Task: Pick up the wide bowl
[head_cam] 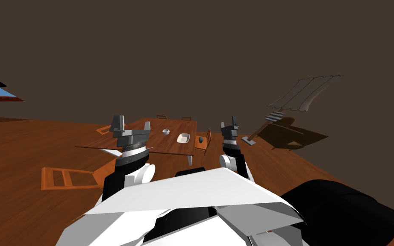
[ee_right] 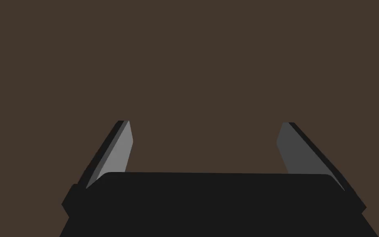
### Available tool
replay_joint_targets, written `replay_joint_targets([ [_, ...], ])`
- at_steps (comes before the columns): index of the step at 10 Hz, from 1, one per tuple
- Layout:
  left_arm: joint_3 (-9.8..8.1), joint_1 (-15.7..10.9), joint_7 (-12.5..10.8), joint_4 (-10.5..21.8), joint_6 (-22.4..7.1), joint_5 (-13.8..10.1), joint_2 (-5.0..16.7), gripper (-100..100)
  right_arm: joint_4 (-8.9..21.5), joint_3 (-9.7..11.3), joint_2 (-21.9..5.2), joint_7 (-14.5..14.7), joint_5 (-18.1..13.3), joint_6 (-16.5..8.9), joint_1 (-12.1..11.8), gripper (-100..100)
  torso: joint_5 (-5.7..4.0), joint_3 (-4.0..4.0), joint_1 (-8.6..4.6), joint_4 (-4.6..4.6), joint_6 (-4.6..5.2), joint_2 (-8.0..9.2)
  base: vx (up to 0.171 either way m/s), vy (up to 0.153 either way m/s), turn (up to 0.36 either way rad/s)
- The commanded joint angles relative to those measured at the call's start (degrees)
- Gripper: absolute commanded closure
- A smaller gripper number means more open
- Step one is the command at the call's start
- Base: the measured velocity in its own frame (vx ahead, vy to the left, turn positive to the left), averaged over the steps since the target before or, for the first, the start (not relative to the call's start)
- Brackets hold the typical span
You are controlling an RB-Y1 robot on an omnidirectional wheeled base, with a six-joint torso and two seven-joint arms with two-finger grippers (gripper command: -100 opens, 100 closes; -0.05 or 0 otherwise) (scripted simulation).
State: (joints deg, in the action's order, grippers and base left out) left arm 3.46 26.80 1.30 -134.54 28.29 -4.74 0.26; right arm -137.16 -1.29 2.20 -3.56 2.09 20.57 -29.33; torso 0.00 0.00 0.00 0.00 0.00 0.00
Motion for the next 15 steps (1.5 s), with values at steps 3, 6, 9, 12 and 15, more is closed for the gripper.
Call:
replay_joint_targets([
  [3, 0.31, -1.8, 0.2, 2.5, -2.4, 0.6, 4.0, -100, 0.0, 0.0, 0.0, 0.0, 0.0, 0.0, 0.0, 0, 0.03, 0.03, 0.14, 0.01, 0.01, 0.06, -0.024, 0.034, -0.023],
  [6, 0.8, -4.7, 0.7, 6.5, -6.1, 1.5, 6.6, -100, 0.0, 0.0, 0.0, 0.0, 0.0, 0.0, 0.0, 0, 0.06, 0.1, 0.28, 0.04, 0.01, 0.17, -0.053, 0.075, -0.043],
  [9, 1.39, -8.4, 1.3, 11.3, -10.9, 2.6, 8.1, -100, 0.0, 0.0, 0.0, 0.0, 0.0, 0.0, 0.0, 0, 0.09, 0.14, 0.4, 0.06, 0.01, 0.25, -0.075, 0.1, -0.058],
  [12, 1.8, -11.1, 1.7, 15.1, -14.5, 3.4, 8.7, -100, 0.0, 0.0, 0.0, 0.0, 0.0, 0.0, 0.0, 0, 0.1, 0.19, 0.39, 0.07, 0.0, 0.34, -0.084, 0.09, -0.043],
  [15, 2.17, -13.8, 2.2, 19.0, -18.2, 4.2, 9.1, -100, 0.0, 0.0, 0.0, 0.0, 0.0, 0.0, 0.0, 0, 0.07, 0.13, 0.31, 0.05, 0.0, 0.22, -0.057, 0.072, -0.045],
])
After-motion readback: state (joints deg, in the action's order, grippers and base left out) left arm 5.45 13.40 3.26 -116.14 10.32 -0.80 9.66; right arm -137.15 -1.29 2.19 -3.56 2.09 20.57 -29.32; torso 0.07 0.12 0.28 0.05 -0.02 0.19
